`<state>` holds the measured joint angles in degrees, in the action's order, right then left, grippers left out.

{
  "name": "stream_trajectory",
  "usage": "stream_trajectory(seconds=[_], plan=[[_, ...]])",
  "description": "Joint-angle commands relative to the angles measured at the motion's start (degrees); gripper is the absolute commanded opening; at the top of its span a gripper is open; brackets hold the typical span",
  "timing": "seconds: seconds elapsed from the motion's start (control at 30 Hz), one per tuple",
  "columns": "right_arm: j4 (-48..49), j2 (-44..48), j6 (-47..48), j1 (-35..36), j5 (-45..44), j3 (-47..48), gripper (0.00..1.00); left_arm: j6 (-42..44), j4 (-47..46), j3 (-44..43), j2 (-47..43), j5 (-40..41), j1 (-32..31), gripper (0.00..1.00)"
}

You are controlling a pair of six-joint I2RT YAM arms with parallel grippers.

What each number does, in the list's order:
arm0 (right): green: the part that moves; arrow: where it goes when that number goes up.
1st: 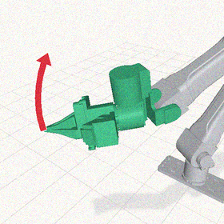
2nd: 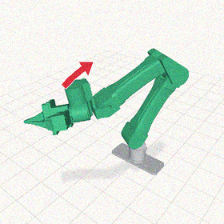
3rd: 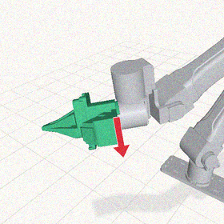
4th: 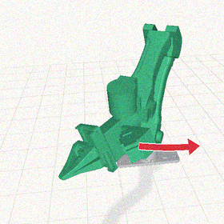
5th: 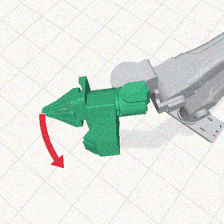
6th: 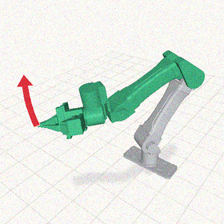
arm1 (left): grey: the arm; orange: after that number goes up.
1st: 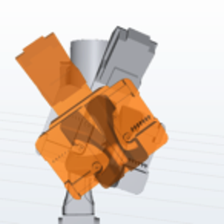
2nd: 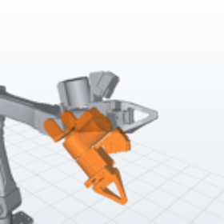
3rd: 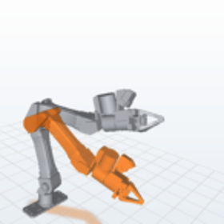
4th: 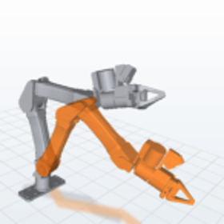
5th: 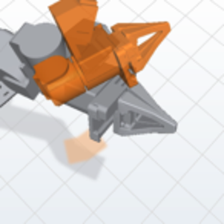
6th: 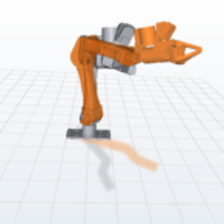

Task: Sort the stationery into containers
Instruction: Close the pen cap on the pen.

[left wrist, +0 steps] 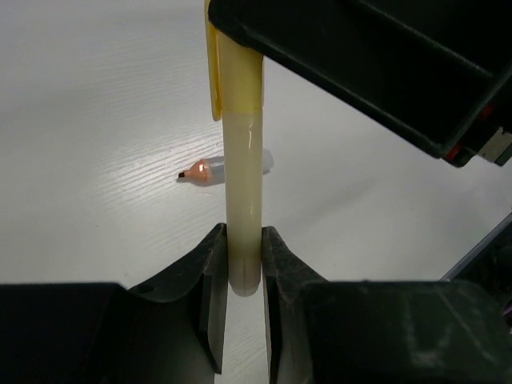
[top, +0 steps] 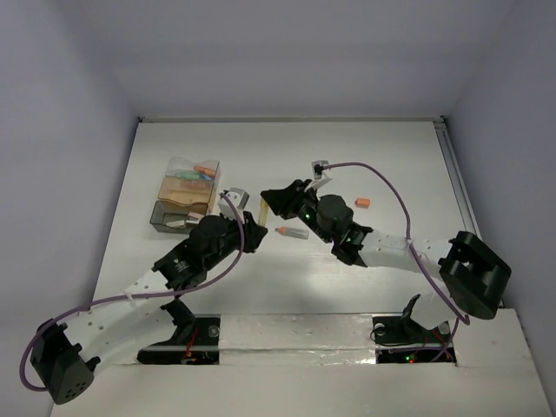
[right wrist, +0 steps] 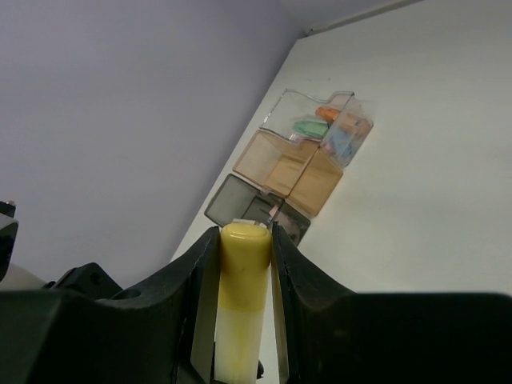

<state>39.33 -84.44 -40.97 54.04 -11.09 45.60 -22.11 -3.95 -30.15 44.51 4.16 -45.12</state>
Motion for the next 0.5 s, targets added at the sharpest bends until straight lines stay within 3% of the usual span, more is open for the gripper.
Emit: stream_trajectory(seconds=[0.0, 0.33, 0.47], plan=[[-14.6, -3.6, -0.1, 9.1, 11.4, -5.3, 0.0, 0.5, -25.5, -10.4, -0.5, 8.2, 3.1, 0.0], [-11.9, -4.5, -3.9, 11.5, 9.8, -9.2, 0.0, 1.8, -26.3, -14.7, 1.7, 8.4, 3.6, 0.0], [-13.6, -2.8, -3.9, 11.5, 5.4, -7.6, 0.0, -0.5, -25.2, -14.4, 0.8, 7.4, 3.6, 0.0]])
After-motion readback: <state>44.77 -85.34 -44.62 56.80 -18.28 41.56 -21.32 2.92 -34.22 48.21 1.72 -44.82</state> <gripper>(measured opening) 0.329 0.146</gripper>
